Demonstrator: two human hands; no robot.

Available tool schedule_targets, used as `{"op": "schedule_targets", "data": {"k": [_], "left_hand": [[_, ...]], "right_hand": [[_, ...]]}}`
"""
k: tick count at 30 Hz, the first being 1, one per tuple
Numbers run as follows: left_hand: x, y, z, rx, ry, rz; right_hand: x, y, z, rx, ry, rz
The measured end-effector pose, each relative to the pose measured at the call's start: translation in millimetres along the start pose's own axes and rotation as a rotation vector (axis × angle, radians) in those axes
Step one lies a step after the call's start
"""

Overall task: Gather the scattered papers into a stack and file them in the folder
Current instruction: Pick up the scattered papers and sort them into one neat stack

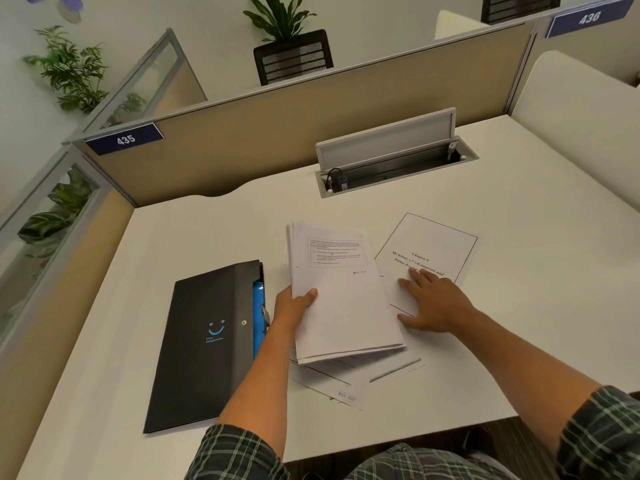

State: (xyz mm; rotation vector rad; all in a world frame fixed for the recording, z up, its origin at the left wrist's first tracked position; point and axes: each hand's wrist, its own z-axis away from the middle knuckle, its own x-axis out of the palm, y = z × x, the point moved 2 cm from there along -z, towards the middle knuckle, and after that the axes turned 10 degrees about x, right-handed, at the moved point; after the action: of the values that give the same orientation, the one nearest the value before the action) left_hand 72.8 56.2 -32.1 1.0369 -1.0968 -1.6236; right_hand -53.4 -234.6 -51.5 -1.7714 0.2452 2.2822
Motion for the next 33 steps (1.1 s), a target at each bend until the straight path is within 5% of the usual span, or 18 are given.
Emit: {"op": "schedule_targets", "data": {"k": [14,19,28,33], "left_hand": [[4.0,-9.6,-0.7,-0.035,0.038,0.042],[4.5,-16.0,1.4,-0.060,0.058,0.026],[10.8,-15.5,6.8,-0.070,0.093,0.012],[16.7,-11.4,8.2,-0.065,0.082,-0.012]], "right_hand": [[-7.6,0.8,8.8,-0.056,0.004,0.059],[-8.8,27.9,15.1,-0.056,0.118,-0.008],[-33.6,83.5,31.1,0.194,0.855,-0.379],[-79.7,78.3,38.4,0.122,1.111,-0.462]]}}
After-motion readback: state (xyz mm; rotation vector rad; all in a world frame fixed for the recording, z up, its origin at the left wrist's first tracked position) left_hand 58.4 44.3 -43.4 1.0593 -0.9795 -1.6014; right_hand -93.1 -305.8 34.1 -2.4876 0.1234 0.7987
